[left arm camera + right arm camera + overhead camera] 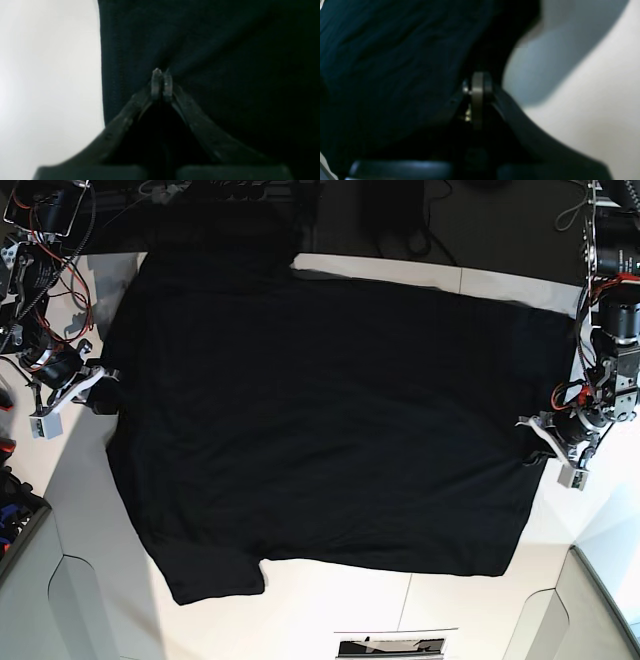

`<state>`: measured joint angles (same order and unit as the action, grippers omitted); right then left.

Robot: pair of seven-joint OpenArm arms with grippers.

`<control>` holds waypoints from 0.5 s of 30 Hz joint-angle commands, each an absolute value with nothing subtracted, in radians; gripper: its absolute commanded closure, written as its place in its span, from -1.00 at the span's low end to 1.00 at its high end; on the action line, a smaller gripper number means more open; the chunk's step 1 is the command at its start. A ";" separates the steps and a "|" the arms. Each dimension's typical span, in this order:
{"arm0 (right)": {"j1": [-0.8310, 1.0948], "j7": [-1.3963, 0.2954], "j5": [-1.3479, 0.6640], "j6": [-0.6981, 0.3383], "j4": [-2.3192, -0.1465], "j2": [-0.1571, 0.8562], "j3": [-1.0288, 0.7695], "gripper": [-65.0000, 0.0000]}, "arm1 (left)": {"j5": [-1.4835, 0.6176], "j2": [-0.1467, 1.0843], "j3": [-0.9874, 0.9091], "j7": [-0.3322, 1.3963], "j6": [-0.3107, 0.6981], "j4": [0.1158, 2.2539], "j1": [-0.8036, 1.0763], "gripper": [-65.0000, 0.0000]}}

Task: Layout the t-shirt on the table in an organized manner, then fold the t-shirt properly
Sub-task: 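Regrasp the shirt side with the left gripper and pull it taut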

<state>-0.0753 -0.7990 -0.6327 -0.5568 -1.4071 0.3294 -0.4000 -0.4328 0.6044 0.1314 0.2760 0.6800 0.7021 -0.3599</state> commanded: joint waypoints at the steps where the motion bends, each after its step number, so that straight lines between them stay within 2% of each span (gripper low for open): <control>1: -0.091 -0.773 -0.656 -0.561 -1.425 0.343 -0.408 1.00 | -0.395 0.622 0.134 0.364 0.678 0.699 -0.352 1.00; 8: -0.091 -0.797 -0.724 -0.567 -1.425 0.324 -0.398 1.00 | -0.478 0.632 0.101 0.412 0.698 0.711 -0.337 1.00; 15: -0.088 -0.765 -0.564 -0.567 -1.364 0.282 -0.287 1.00 | -0.569 0.632 0.057 0.412 0.698 0.717 -0.337 1.00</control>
